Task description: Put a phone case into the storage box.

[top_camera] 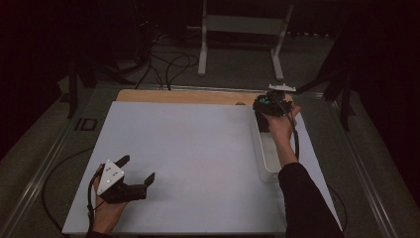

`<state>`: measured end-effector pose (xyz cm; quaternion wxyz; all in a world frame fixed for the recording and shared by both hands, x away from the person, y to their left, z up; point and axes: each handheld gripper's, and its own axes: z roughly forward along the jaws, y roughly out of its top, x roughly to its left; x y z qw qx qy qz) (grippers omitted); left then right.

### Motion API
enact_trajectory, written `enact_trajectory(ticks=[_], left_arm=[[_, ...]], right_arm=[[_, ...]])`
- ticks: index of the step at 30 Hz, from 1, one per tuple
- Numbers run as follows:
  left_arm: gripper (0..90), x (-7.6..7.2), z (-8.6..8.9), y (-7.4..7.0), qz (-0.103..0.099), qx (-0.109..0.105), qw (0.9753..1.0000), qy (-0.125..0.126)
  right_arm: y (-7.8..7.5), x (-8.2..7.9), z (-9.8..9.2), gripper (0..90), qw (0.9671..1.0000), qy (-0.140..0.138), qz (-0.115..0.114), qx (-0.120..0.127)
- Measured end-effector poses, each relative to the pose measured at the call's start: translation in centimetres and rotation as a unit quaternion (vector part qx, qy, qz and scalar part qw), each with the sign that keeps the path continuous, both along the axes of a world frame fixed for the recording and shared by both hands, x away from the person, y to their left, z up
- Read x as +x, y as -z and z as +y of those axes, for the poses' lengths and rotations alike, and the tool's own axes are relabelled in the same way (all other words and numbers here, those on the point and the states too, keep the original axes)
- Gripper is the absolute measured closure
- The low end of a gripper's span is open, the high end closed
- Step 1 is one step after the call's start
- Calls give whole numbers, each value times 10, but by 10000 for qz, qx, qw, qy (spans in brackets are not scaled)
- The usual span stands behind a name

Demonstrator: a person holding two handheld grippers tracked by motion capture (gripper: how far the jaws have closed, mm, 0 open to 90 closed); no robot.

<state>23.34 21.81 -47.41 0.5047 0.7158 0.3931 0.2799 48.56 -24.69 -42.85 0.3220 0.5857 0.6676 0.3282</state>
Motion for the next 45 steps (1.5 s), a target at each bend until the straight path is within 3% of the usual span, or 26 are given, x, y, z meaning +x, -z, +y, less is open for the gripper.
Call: enact_trajectory(ticks=[8,19,25,30,45], left_arm=[[2,-1,0,0,0,-12,10000,0],[2,-1,2,0,-7,-46,10000,-11],[2,-2,1,0,-6,-43,10000,3],[2,-2,1,0,-5,-18,10000,21],[2,-2,0,-1,-9,-35,10000,22]], right_arm=[[2,6,0,131,10000,54,17,22],[5,13,3,98,9999,32,23,-128],[6,14,0,81,10000,-29,51,-9],[4,13,0,79,9998,-180,6,5],[-6,8,-4,79,9995,-201,-223,25]])
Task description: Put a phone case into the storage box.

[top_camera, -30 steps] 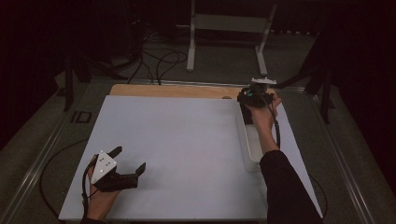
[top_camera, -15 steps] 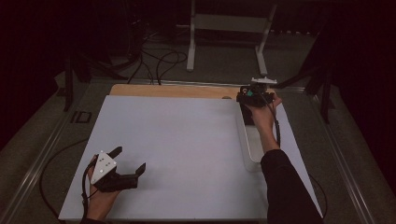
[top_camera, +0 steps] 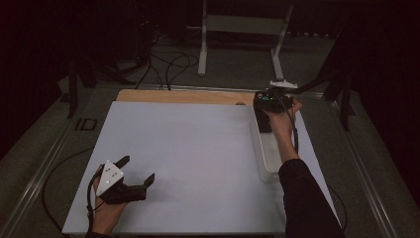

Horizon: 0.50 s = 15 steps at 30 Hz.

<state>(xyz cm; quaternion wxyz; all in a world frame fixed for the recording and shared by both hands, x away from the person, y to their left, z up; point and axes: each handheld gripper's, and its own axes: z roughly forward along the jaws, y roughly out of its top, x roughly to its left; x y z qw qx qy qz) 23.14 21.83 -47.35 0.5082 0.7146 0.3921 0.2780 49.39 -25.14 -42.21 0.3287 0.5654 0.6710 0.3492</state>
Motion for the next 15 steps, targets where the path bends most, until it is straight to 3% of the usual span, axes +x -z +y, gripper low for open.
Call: enact_trajectory(ticks=[15], left_arm=[[1,1,1,0,38,0,10000,-7]], right_arm=[[-8,-21,3,80,9990,-439,-1,109]])
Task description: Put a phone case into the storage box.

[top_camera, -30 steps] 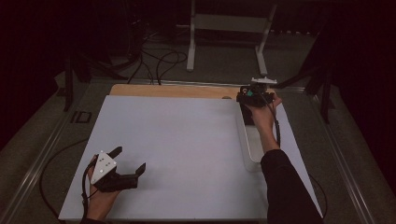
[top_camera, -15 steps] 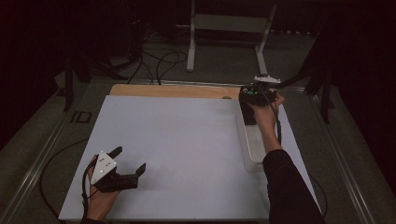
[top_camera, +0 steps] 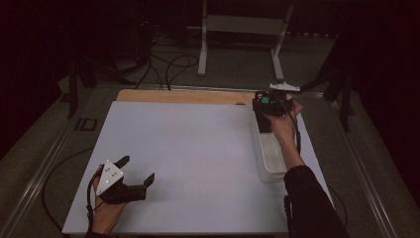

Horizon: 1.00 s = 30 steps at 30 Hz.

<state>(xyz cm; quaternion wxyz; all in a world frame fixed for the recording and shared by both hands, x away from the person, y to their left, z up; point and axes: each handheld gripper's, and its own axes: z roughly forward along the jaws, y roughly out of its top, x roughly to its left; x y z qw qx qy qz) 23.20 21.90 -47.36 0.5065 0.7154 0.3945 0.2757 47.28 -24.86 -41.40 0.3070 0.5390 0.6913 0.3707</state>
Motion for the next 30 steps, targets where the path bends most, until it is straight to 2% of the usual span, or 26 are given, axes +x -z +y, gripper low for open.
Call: enact_trajectory(ticks=[7,10,19,22,23,27,28,30], left_arm=[[1,1,-2,0,17,18,10000,17],[1,1,-2,1,31,17,10000,25],[1,1,-3,1,40,15,10000,32],[1,1,-3,1,40,9,10000,37],[1,1,-3,1,39,12,10000,35],[1,1,-3,1,40,3,10000,33],[1,1,-3,1,40,0,10000,31],[1,1,-3,0,42,5,10000,31]], right_arm=[[-6,-22,0,80,9996,-255,-57,68],[-9,-34,-1,80,9992,-392,-108,-8],[-12,-57,1,80,9980,-597,-183,-5],[-13,-65,3,80,9973,-693,-248,74],[-13,-73,6,80,9964,-777,-306,129],[-13,-83,9,80,9952,-870,-432,80],[-11,-92,12,80,9941,-960,-490,157],[-10,-99,13,80,9933,-1016,-513,206]])
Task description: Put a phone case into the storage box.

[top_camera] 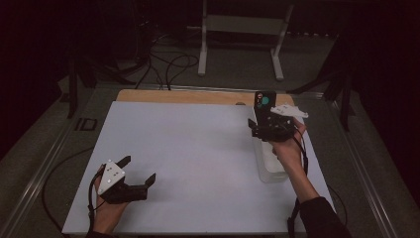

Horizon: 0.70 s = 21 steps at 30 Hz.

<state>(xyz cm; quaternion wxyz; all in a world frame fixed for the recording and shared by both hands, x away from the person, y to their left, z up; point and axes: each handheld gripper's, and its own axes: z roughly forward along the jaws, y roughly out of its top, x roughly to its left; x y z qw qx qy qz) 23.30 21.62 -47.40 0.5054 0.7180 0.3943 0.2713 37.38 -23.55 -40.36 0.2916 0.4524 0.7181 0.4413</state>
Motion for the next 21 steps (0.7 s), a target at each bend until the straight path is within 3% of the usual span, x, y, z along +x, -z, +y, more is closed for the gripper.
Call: enact_trajectory(ticks=[4,5,10,21], left_arm=[[1,0,0,0,0,-3,10000,6],[1,0,0,0,10,-29,10000,12],[1,0,0,-1,1,-26,10000,10],[1,0,1,-1,-13,-54,10000,2]], right_arm=[[1,-8,1,80,9999,-59,-45,123],[2,-21,2,80,9996,-143,-155,171],[2,-38,1,80,9990,-227,-249,303],[11,-58,-5,81,9986,-203,-273,405]])
